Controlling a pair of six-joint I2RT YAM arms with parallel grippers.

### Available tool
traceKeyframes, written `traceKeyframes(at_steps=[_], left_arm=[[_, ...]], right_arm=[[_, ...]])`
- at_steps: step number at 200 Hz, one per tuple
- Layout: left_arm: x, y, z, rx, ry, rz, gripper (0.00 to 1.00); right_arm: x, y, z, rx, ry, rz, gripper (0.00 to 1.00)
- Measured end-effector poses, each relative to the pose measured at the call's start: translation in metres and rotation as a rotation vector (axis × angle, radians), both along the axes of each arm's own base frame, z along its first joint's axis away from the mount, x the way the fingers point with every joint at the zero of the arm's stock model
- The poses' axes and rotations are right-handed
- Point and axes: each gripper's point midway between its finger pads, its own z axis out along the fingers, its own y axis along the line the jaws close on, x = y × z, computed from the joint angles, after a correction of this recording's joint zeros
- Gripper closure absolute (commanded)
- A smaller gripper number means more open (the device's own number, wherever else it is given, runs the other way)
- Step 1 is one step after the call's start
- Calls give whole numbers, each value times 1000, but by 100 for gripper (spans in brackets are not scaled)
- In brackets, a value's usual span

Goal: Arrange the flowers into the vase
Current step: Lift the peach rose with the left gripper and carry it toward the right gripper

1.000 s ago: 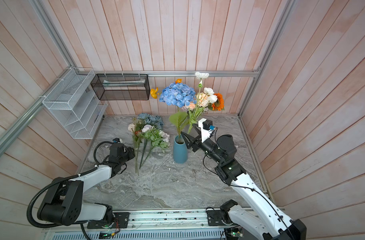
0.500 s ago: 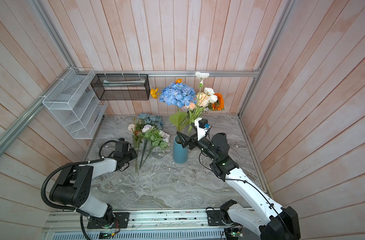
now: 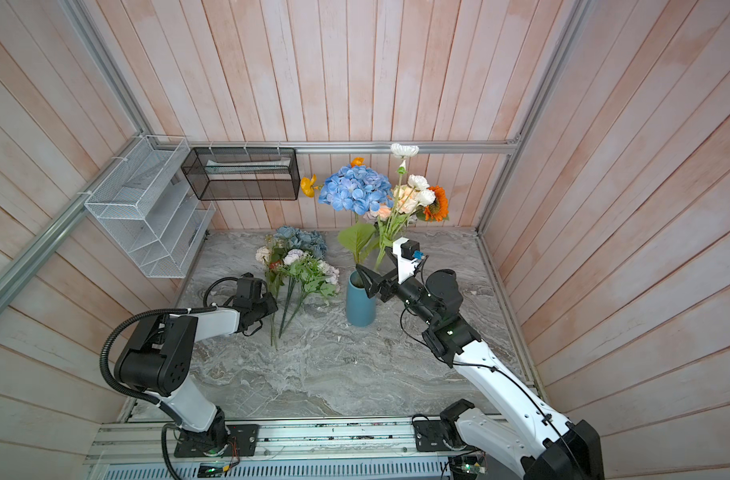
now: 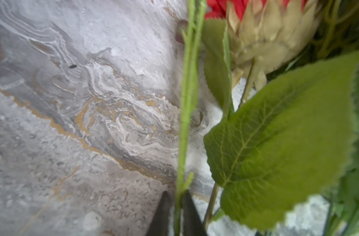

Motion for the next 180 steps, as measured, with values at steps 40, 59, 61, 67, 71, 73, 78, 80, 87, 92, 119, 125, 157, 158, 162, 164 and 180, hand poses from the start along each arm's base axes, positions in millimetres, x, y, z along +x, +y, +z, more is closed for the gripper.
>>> traceKeyframes(at_steps=[40, 59, 61, 67, 71, 73, 78, 80, 87, 92, 119, 125, 157, 158, 162, 164, 180], left_arm=[[0, 1, 0, 7, 0, 4, 100], [-2, 4, 2, 16, -1, 12, 100], [-2, 4, 2, 17, -2, 13, 100], [-3, 5, 4, 20, -7, 17, 100], [-4, 6, 6, 22, -11, 19, 100], [-4, 6, 7, 22, -13, 20, 100], [-6, 7, 10, 23, -18, 22, 100], [-6, 7, 12, 23, -23, 23, 100], [-7, 8, 17, 24, -34, 26, 100], [-8, 9, 21, 25, -43, 30, 100], [-9, 12, 50, 8, -121, 51, 100], [-11, 12, 58, 1, -142, 58, 100], [-22, 18, 94, -41, -250, 106, 100], [-22, 19, 96, -43, -254, 108, 100], [-24, 19, 101, -51, -270, 115, 100], [-24, 20, 102, -52, -275, 118, 100], [-33, 21, 120, -78, -335, 149, 100]], right_arm=[[-1, -3, -1, 4, -3, -13, 3], [0, -3, -2, 3, -2, -14, 3], [0, -3, -2, 3, -1, -14, 3], [-1, -3, -2, 3, -2, -14, 3], [-1, -3, -2, 3, -2, -14, 3], [-1, -3, -1, 4, -2, -14, 3], [-1, -3, -1, 4, -3, -14, 3], [-1, -3, -1, 4, -3, -14, 3], [0, -3, -1, 5, -4, -14, 3], [-1, -3, -1, 5, -4, -14, 3], [1, -2, 0, 11, -6, -14, 3], [1, -2, -1, 10, -5, -14, 3], [5, 0, -6, 7, 7, -13, 3], [5, 0, -6, 7, 8, -13, 3], [5, 0, -6, 7, 9, -13, 3], [5, 1, -6, 8, 11, -13, 3], [7, 1, -7, 11, 15, -12, 3]])
